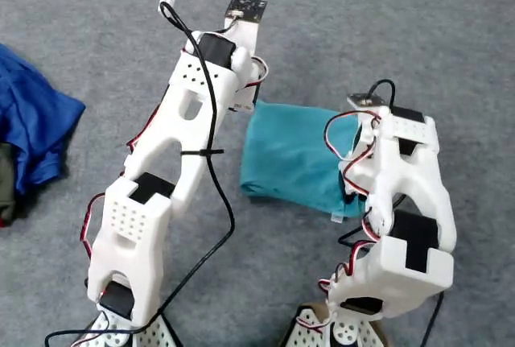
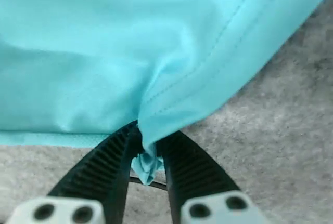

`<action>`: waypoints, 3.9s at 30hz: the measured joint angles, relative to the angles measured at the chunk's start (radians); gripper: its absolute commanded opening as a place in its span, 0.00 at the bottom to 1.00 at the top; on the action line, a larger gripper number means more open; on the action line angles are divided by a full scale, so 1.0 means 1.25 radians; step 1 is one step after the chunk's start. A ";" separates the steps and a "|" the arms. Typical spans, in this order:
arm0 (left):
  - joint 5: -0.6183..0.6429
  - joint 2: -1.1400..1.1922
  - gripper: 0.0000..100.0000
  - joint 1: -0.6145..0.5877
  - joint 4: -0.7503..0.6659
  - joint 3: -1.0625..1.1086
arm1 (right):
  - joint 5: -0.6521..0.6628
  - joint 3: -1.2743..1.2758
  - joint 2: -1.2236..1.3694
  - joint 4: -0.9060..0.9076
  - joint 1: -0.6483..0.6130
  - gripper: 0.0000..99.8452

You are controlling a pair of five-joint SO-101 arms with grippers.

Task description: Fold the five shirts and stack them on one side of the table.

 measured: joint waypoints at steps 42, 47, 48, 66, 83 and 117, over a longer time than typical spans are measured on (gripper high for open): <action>0.022 0.000 0.02 0.004 0.000 0.000 | -0.182 0.059 -0.001 -0.095 -0.072 0.21; 0.022 0.000 0.02 0.004 0.000 0.000 | -0.191 0.059 -0.001 -0.095 -0.074 0.21; 0.022 0.000 0.02 0.004 0.000 0.000 | -0.191 0.059 -0.001 -0.095 -0.075 0.21; 0.022 0.000 0.02 0.004 0.000 0.000 | -0.195 0.059 -0.001 -0.109 -0.150 0.20; 0.022 0.000 0.02 0.004 0.000 0.000 | -0.166 0.063 -0.002 -0.114 -0.152 0.00; 0.022 0.000 0.02 0.004 0.039 0.000 | 0.012 -0.372 0.005 0.080 0.007 0.04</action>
